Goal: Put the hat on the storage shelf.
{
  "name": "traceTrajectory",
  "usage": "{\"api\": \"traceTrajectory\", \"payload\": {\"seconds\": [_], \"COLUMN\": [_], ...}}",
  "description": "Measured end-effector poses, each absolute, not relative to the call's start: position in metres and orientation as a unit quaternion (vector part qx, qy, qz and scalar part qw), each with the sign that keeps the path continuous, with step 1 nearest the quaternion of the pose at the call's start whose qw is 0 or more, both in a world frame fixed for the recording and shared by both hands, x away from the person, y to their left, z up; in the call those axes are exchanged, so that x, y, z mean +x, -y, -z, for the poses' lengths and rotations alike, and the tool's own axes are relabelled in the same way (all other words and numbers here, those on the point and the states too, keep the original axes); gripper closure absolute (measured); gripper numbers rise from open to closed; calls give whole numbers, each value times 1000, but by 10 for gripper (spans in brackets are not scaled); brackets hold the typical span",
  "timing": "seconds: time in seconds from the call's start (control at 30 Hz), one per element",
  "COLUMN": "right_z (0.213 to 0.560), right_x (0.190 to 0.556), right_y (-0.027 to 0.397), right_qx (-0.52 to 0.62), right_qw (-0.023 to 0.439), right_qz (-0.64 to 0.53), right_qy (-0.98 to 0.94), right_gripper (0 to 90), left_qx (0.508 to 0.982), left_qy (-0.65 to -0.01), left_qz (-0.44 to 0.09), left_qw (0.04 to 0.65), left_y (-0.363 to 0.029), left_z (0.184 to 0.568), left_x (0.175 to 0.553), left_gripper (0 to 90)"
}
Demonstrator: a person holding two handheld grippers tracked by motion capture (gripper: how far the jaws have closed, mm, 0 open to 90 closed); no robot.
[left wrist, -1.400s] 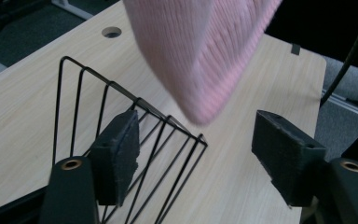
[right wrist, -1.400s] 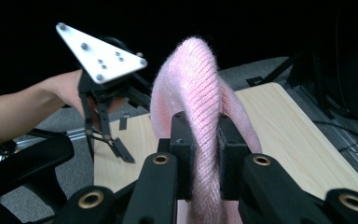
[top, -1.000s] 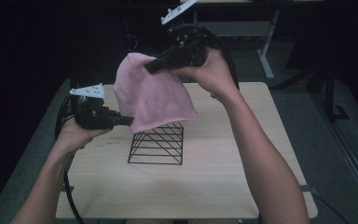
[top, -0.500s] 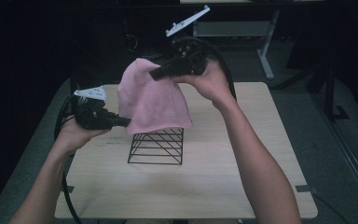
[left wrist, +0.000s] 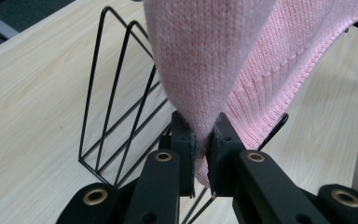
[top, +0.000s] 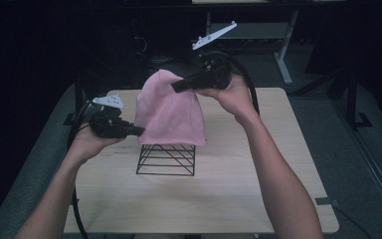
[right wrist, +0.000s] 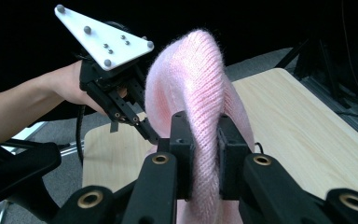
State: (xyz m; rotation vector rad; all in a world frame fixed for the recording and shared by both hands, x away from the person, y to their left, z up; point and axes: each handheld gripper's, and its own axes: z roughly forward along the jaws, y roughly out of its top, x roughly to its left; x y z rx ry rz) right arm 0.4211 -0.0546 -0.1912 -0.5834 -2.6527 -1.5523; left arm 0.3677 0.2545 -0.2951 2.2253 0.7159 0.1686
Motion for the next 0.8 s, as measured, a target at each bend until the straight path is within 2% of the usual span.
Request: {"api": "traceTrajectory", "payload": {"seconds": [0.43, 0.8], "right_z": [206, 234], "right_x": [409, 403], "right_y": [32, 31], "right_qx": [-148, -132], "right_qw": [36, 67], "right_qz": [494, 484], "right_qy": [856, 863], "right_gripper": [781, 770], "left_qx": [879, 890], "left_qy": [-289, -290], "left_qz": [-74, -74], "left_qw": [371, 345], "left_y": [-271, -272], "left_z": [311, 331], "left_x": [354, 350], "left_gripper": [827, 828]}}
